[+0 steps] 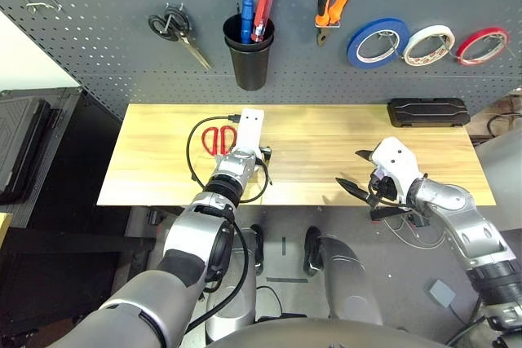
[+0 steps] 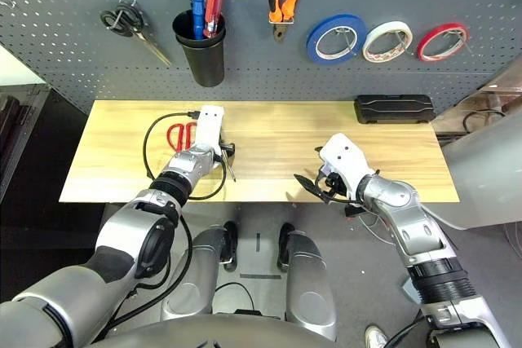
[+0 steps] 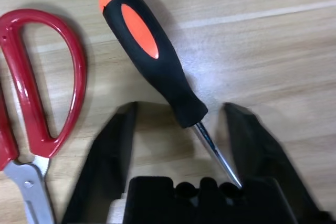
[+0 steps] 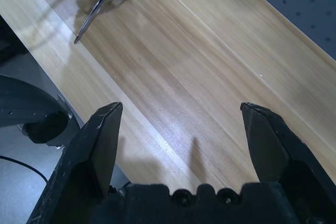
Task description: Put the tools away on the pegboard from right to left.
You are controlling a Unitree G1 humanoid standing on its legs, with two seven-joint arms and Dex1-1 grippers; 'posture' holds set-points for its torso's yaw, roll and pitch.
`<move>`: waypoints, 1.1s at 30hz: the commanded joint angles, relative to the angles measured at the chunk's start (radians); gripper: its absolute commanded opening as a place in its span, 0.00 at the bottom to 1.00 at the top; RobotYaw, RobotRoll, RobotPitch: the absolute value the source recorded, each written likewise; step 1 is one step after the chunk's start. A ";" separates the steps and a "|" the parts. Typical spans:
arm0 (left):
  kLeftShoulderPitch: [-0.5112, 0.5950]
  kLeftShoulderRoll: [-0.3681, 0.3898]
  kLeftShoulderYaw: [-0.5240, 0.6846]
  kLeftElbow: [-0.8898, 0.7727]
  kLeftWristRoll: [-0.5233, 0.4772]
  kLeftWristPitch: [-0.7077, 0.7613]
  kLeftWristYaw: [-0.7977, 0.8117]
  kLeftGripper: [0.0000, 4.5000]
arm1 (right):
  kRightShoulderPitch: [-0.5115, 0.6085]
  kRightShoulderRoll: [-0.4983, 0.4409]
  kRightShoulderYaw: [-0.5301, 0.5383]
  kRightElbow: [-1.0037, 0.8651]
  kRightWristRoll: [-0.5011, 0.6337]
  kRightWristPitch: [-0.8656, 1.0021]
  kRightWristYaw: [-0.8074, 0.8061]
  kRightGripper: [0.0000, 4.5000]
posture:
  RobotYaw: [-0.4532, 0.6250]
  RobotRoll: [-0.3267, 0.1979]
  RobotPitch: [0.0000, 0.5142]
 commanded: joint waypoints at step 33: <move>0.402 -0.125 0.145 -1.029 -0.038 0.249 0.320 0.13 | -0.237 0.000 -0.006 0.266 0.037 -0.190 0.177 1.00 | 0.61 0.62 0.48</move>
